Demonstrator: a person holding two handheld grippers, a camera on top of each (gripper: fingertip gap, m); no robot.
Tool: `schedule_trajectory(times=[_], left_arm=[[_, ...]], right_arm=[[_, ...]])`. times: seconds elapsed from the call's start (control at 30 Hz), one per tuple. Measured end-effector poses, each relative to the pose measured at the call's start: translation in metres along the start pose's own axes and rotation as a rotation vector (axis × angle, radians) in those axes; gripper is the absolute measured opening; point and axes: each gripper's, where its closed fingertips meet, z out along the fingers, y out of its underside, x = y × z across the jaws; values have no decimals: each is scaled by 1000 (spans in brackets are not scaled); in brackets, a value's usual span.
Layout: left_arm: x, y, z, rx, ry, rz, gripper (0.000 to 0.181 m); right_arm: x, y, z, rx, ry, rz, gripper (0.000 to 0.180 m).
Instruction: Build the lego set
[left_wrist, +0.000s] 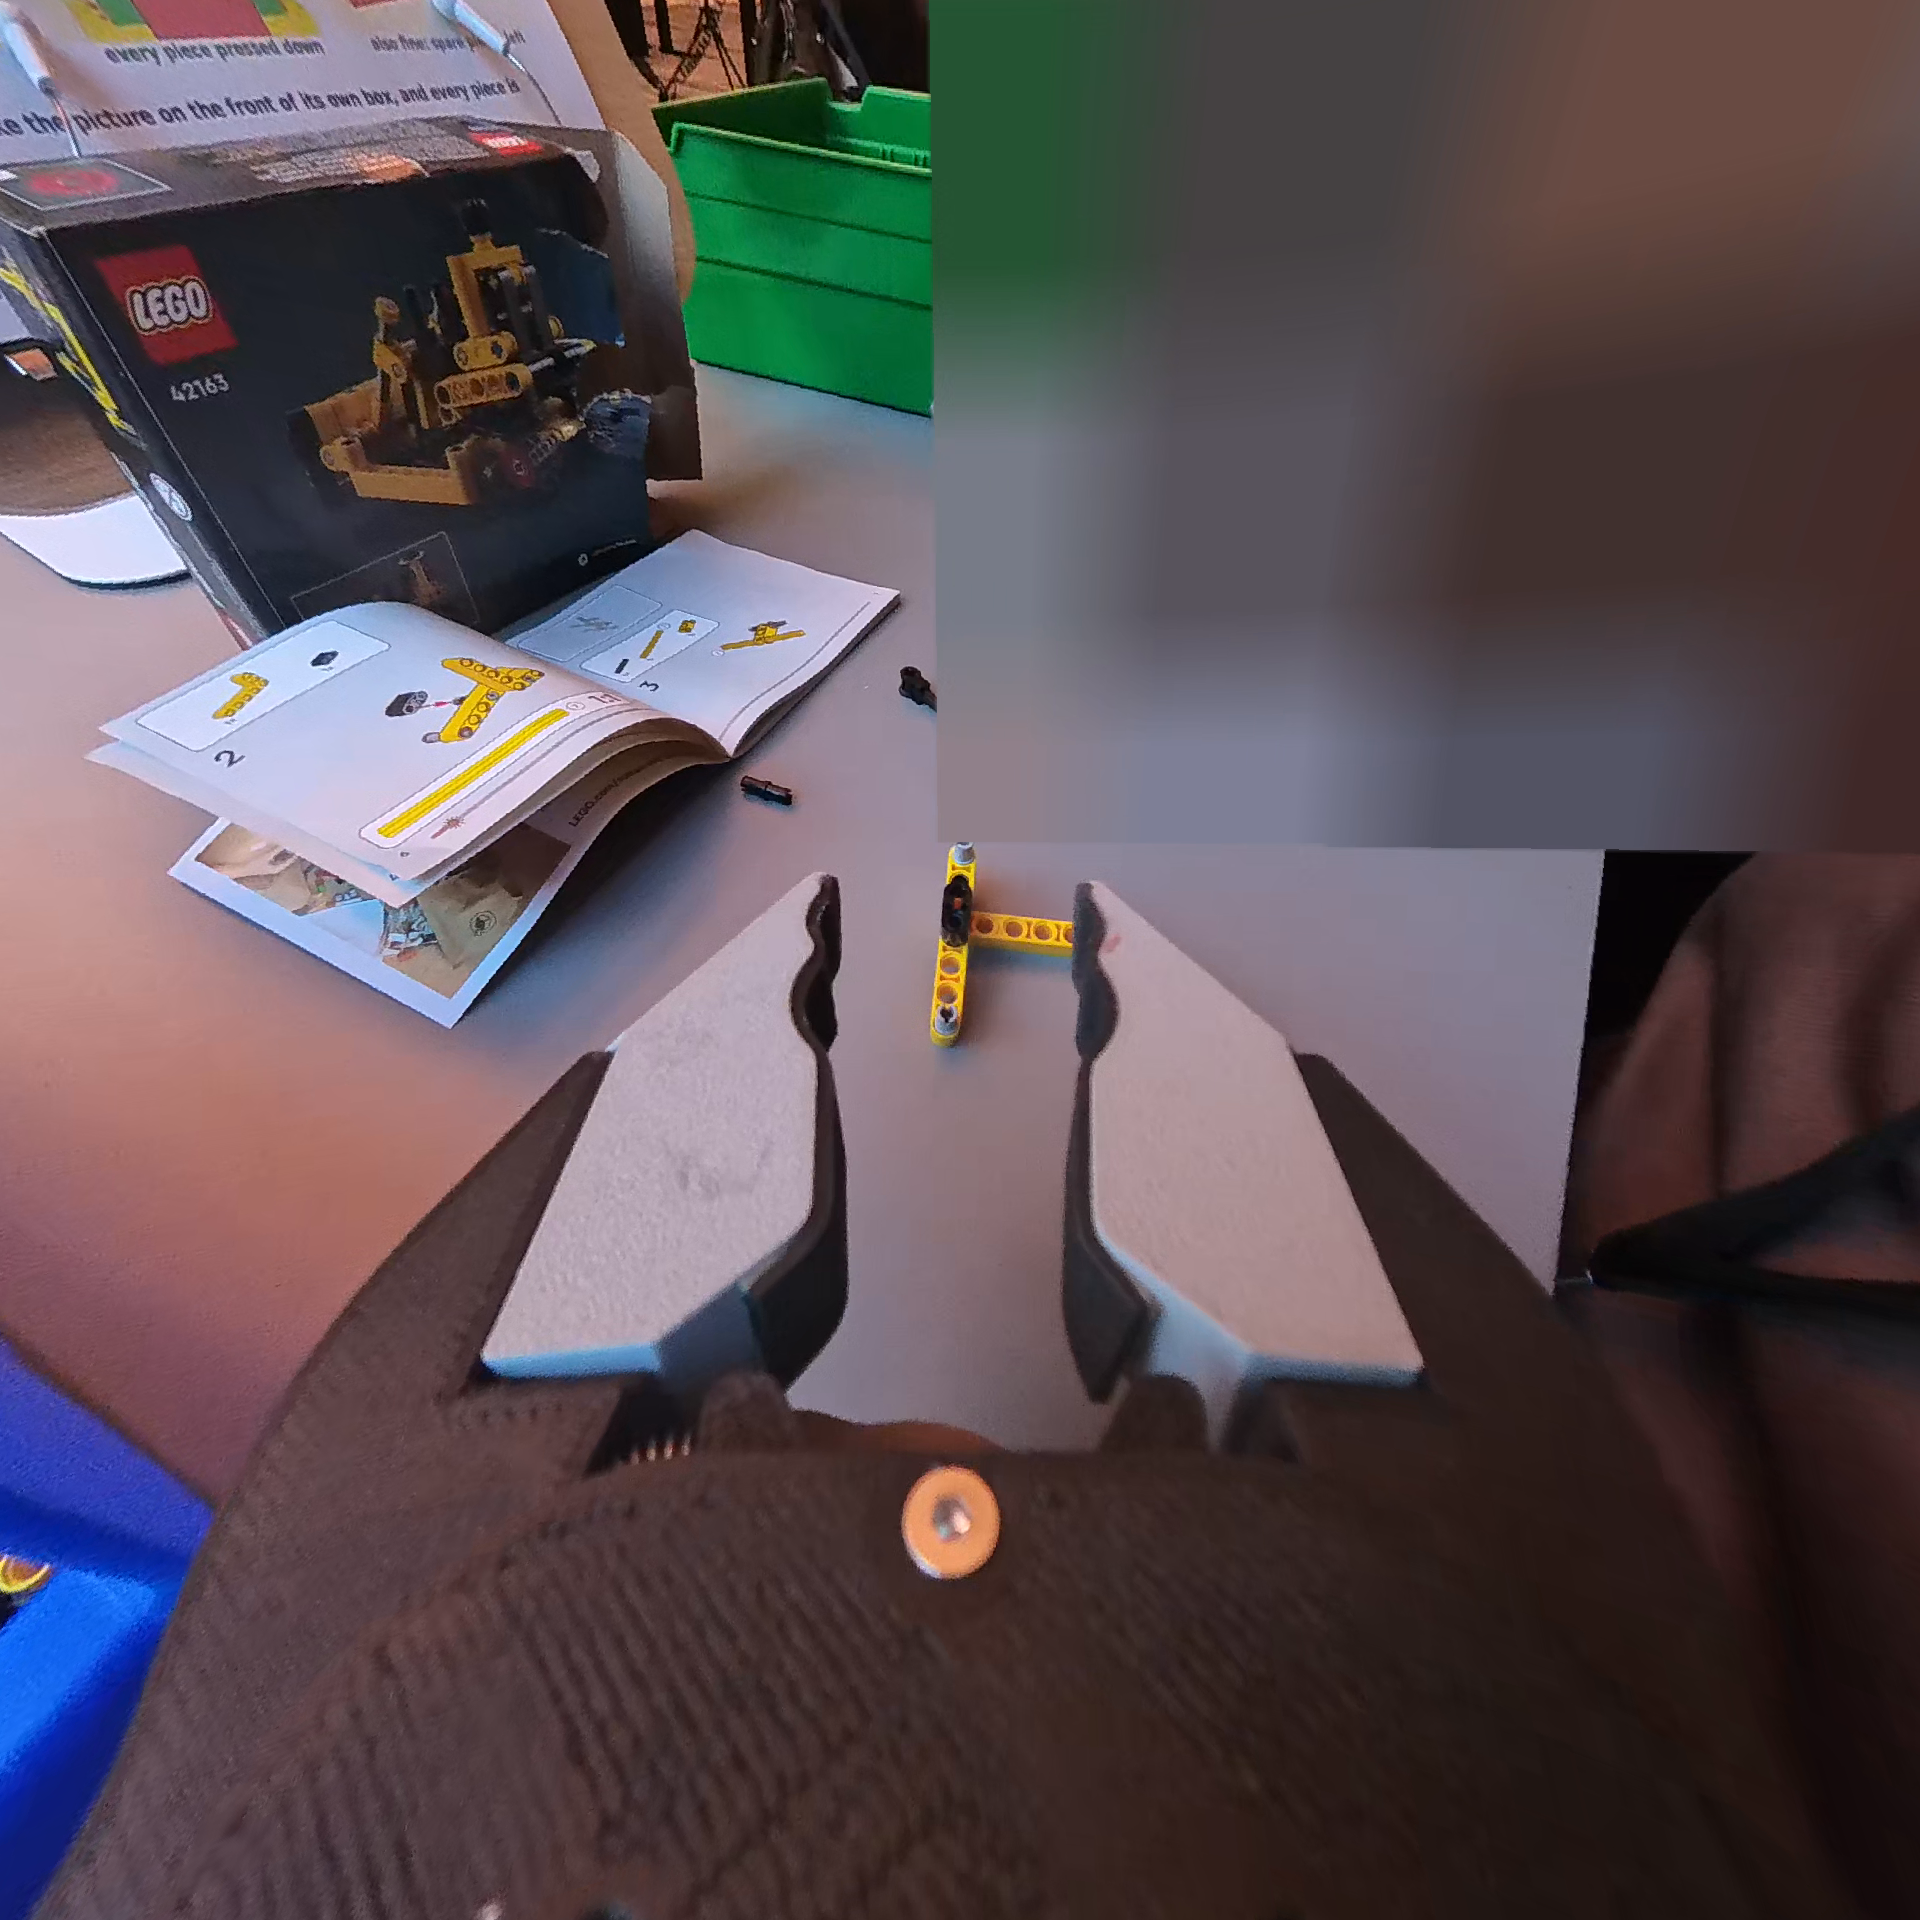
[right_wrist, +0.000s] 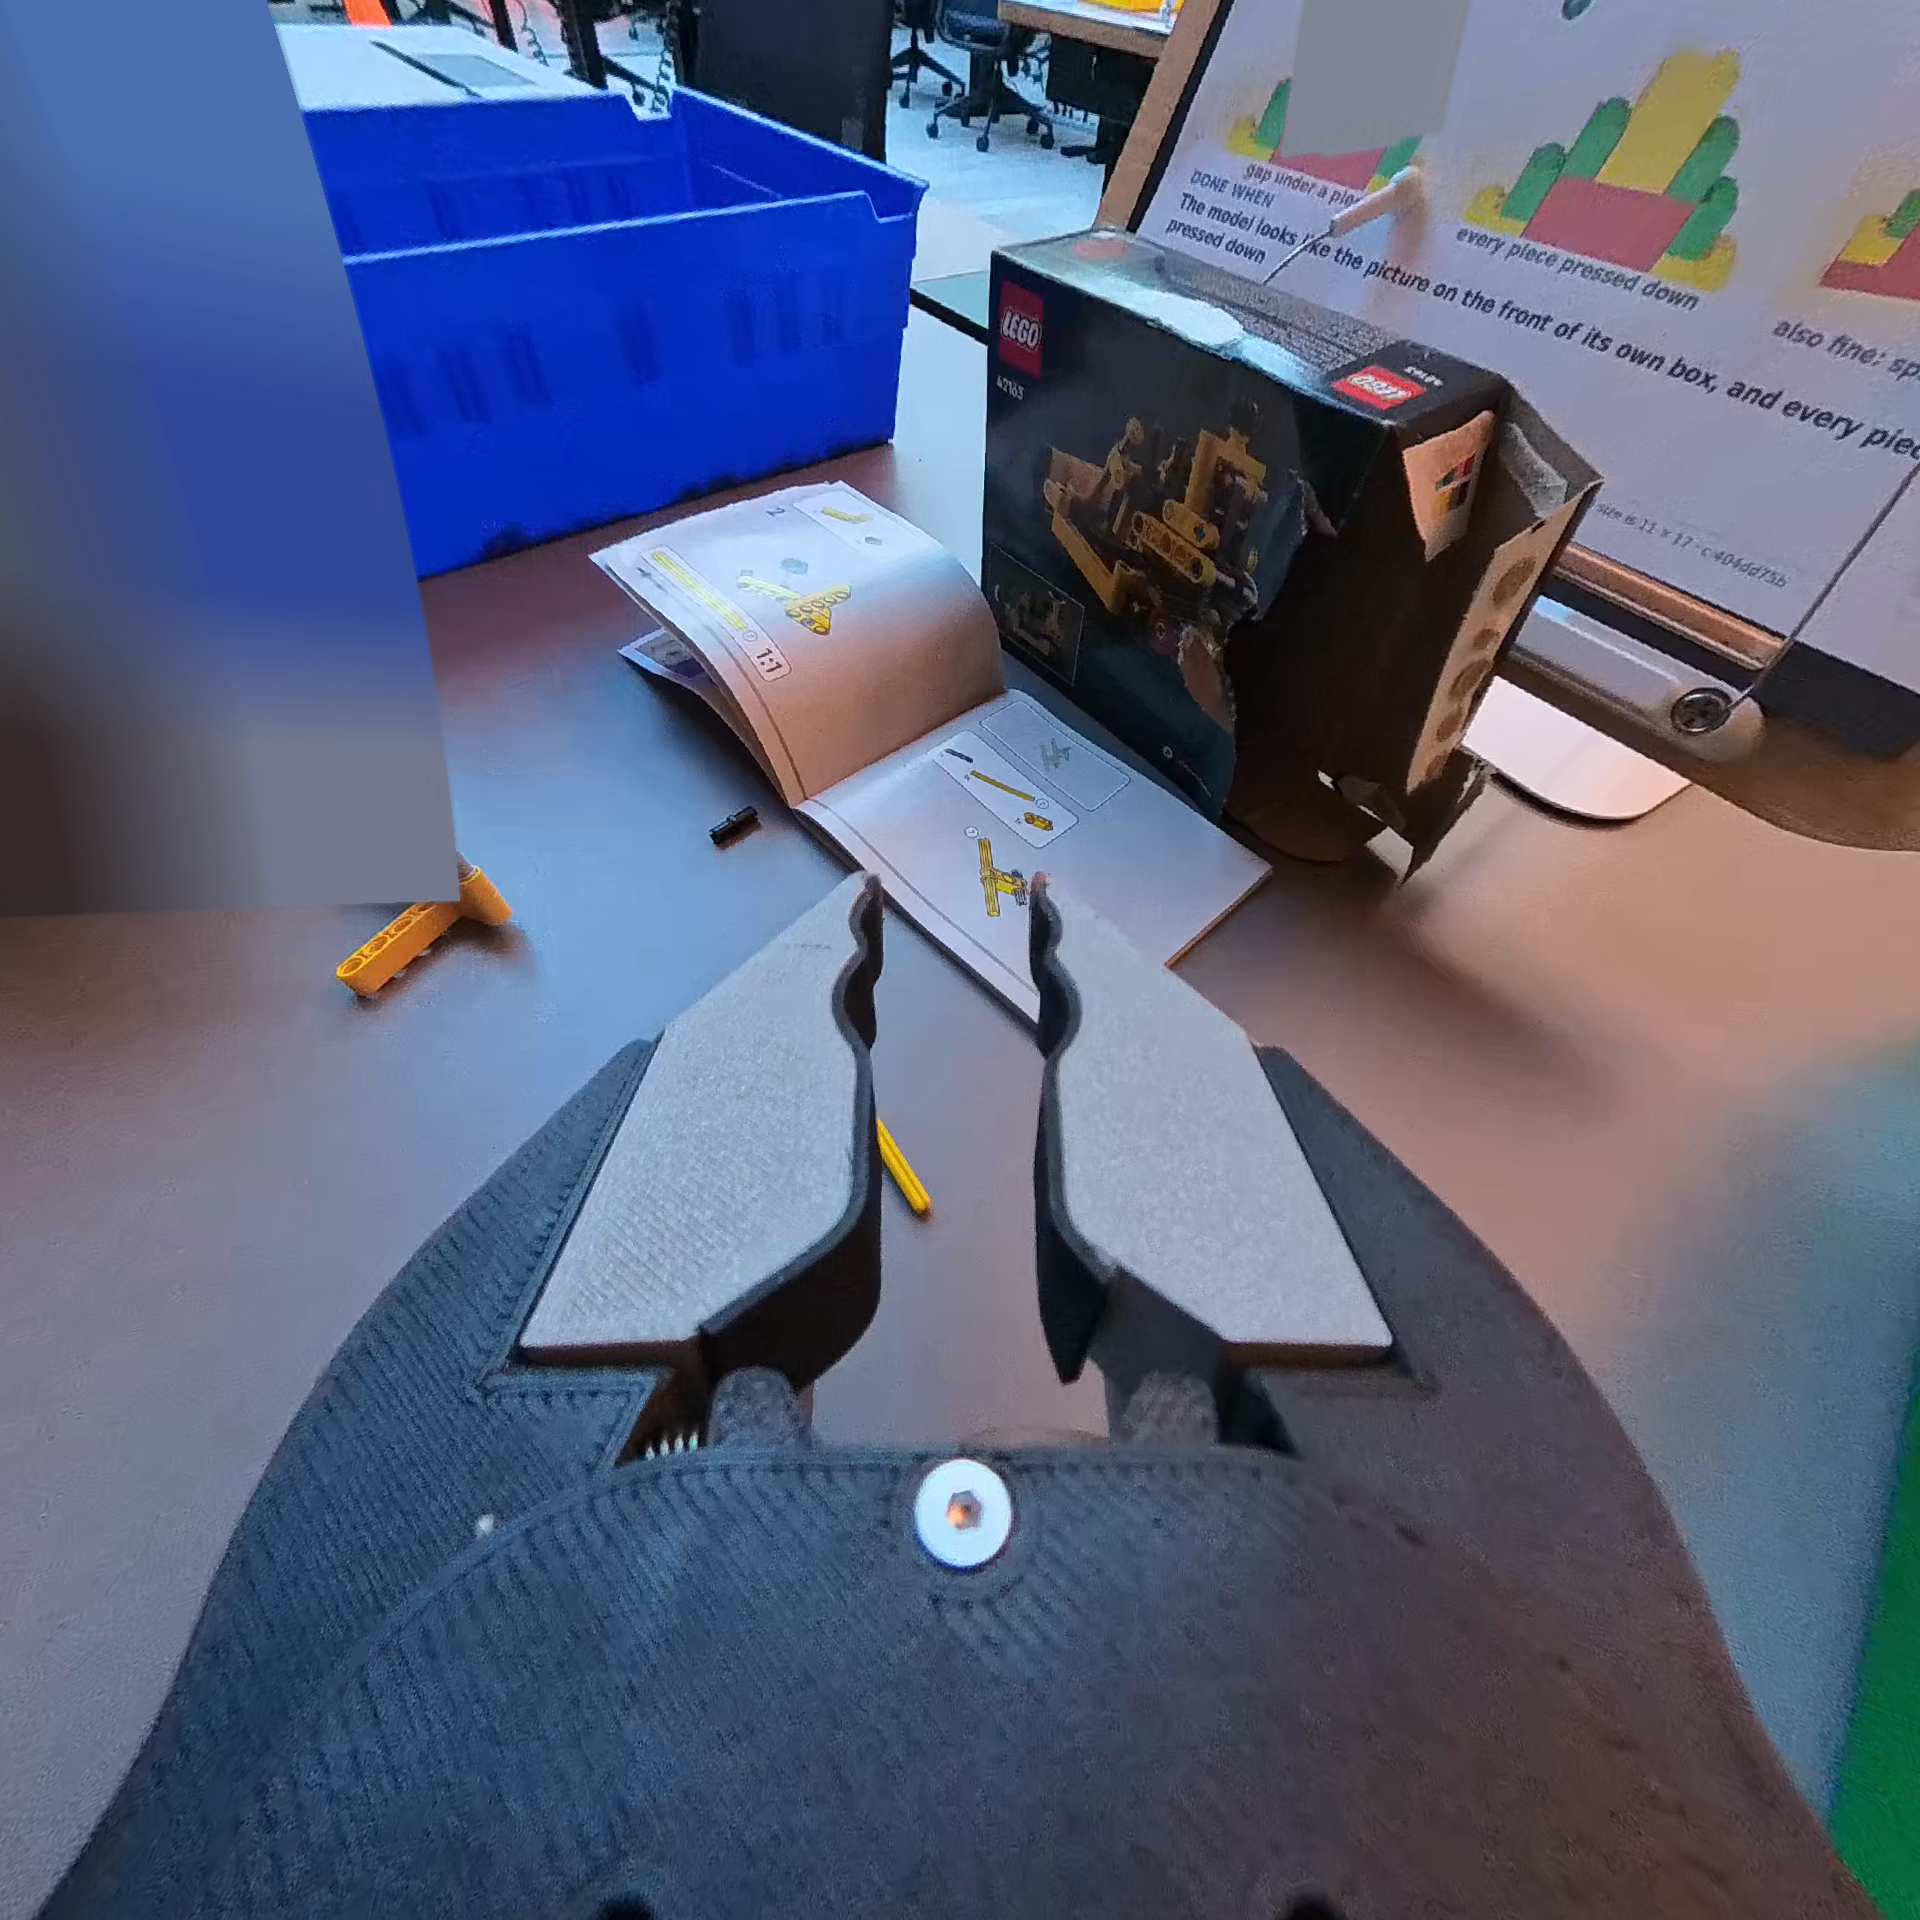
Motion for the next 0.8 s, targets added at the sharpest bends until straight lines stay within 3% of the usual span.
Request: schedule_trajectory(times=[0.8], left_arm=[[-2,-1,-1,8,-12,1,42]], right_arm=[[-9,-12,-4,49,-15,-11,23]])
